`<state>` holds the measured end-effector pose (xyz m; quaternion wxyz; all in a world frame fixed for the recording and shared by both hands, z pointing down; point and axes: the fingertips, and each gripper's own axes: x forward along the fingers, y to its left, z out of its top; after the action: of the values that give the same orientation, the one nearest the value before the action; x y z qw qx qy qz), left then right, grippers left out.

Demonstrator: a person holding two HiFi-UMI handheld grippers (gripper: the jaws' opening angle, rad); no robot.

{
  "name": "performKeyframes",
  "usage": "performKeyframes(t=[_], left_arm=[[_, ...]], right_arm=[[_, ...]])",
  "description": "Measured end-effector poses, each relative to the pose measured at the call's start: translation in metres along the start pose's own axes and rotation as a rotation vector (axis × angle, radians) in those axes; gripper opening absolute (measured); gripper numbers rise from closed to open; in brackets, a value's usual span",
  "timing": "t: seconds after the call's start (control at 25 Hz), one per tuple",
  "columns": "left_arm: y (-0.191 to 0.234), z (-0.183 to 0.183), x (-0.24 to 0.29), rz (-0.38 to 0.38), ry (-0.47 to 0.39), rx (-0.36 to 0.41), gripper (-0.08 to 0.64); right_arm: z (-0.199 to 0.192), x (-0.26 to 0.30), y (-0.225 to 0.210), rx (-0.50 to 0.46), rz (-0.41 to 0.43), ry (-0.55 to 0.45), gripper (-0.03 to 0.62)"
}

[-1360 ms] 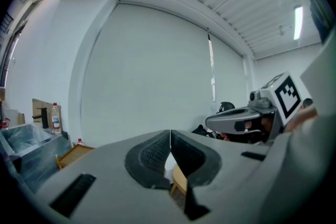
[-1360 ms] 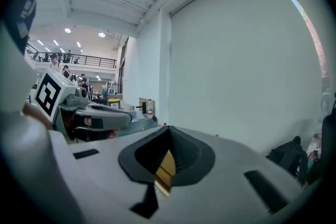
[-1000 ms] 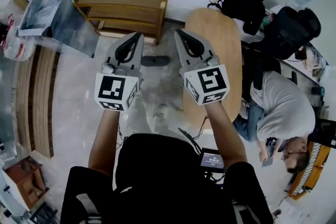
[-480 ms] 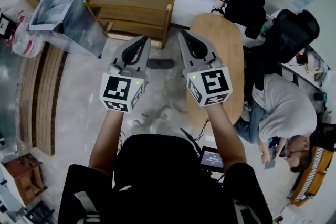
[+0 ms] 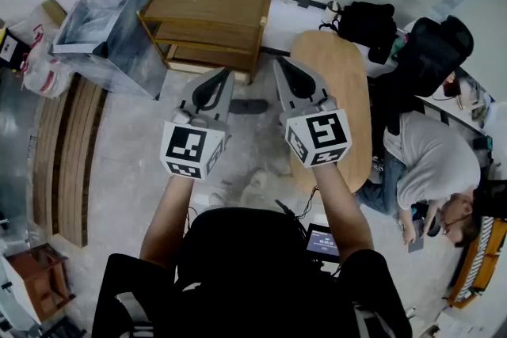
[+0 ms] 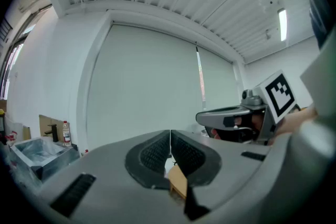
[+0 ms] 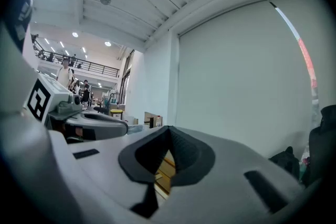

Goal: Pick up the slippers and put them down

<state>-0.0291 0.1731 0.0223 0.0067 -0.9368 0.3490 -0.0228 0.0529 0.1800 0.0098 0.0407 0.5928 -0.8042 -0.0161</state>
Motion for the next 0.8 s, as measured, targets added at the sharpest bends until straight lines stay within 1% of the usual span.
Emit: performKeyframes(t=[0.48, 0.8], left_arm=[[0.026, 0.024, -0.063, -0.017, -0.05, 0.012, 0.006], [0.027, 0.036, -0.088, -0.042, -0.079, 0.018, 0.006]], right_arm=[[0.029, -0.011, 0.058, -0.016, -0.057, -0.038, -0.002], [0.04, -0.023, 0.083, -0.031, -0.088, -0.047, -0.003]])
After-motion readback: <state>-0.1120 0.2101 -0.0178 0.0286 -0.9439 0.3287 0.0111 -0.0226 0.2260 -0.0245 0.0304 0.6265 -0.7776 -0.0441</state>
